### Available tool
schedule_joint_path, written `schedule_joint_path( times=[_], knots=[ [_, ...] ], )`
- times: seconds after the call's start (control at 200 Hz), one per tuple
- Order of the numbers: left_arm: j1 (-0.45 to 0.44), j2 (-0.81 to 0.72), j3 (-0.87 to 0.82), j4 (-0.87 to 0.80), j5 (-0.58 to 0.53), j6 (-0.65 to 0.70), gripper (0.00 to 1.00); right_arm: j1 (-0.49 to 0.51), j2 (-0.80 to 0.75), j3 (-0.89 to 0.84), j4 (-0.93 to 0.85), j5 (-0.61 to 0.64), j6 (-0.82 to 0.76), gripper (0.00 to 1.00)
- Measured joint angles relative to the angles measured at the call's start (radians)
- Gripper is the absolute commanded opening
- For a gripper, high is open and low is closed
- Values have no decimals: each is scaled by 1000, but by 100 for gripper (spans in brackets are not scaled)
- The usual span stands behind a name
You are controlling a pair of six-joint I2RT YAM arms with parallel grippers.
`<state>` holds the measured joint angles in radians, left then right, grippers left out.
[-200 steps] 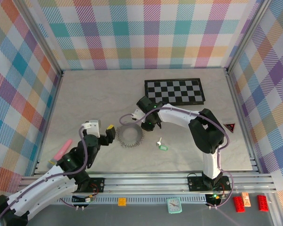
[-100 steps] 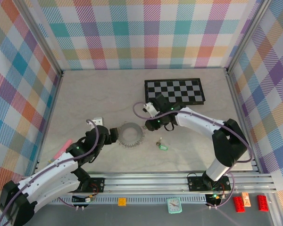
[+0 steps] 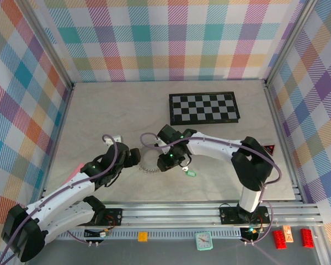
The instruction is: Put the keys on the keyring
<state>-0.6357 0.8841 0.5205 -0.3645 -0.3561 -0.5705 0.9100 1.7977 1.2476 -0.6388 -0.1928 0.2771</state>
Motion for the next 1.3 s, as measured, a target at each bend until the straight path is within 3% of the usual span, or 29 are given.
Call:
schedule_joint_path(
  times=[0.39,1.3],
  knots=[
    [0,-39,-19,5,0,-29,94,28,135,142,-84,95,-4,29],
    [0,-146,-40,-28,-102,-96,93,39,224,204,-134,101,-8,22]
  ],
)
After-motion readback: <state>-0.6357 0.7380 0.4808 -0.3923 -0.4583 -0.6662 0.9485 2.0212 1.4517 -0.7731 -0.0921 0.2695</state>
